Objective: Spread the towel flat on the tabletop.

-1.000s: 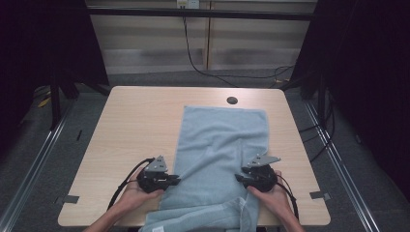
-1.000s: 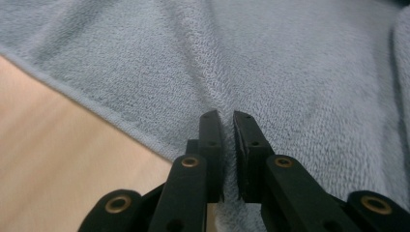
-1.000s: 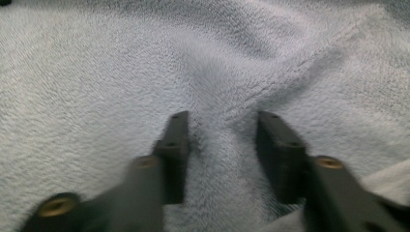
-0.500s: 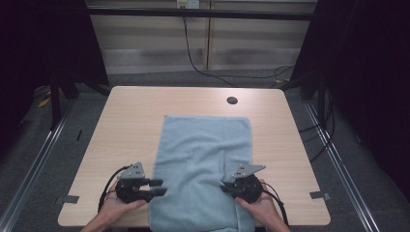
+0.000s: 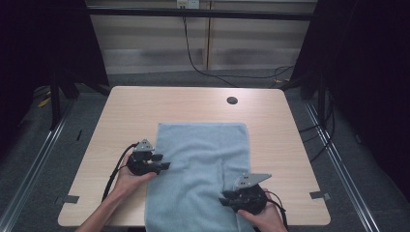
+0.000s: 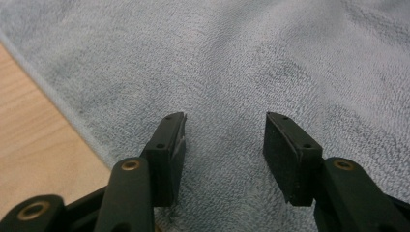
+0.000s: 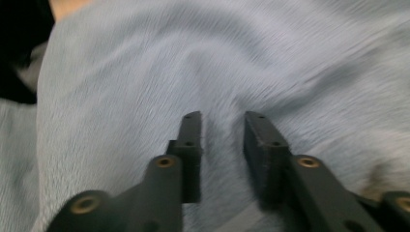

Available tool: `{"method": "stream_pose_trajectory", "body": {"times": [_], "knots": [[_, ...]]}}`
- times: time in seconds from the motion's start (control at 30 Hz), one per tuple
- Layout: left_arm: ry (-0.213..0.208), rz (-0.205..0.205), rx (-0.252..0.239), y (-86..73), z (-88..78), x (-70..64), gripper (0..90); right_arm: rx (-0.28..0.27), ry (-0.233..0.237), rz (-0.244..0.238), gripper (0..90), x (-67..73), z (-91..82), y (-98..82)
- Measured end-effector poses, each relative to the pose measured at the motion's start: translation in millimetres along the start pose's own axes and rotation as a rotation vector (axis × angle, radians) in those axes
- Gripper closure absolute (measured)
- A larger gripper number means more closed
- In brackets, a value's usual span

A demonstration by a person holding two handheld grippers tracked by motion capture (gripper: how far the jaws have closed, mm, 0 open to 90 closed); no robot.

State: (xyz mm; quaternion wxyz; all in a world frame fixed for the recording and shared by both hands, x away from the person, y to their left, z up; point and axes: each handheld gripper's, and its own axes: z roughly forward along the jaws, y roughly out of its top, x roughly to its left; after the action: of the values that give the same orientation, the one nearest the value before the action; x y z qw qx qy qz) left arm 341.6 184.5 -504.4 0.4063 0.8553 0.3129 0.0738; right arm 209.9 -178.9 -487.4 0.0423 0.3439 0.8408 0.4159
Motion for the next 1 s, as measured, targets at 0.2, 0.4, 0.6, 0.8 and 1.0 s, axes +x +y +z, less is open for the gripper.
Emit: {"method": "stream_pose_trajectory", "body": {"times": [0.2, 0.4, 0.6, 0.8, 1.0], "knots": [[0.023, 0.032, -0.02, -4.4, -1.0, -0.2, 58.2, -0.017, -0.183, 0.012, 58.0, -26.2, -12.0, 10.1], [0.016, 0.031, -0.027, -5.3, -0.7, 0.2, 58.2, 0.058, -0.283, 0.04, 46.9, -35.8, -12.0, -7.8], [0.041, 0.047, -0.025, -7.7, -3.7, 0.8, 69.2, 0.031, -0.316, 0.043, 87.6, -31.3, -31.8, -19.7], [-0.002, 0.051, -0.022, -12.1, -7.4, -6.2, 69.7, 0.026, -0.283, 0.094, 88.3, -17.9, -57.2, -43.9], [-0.051, 0.084, -0.019, -14.8, -8.8, -16.0, 65.3, -0.028, -0.267, 0.079, 59.0, -13.6, -60.4, -38.3]]}}
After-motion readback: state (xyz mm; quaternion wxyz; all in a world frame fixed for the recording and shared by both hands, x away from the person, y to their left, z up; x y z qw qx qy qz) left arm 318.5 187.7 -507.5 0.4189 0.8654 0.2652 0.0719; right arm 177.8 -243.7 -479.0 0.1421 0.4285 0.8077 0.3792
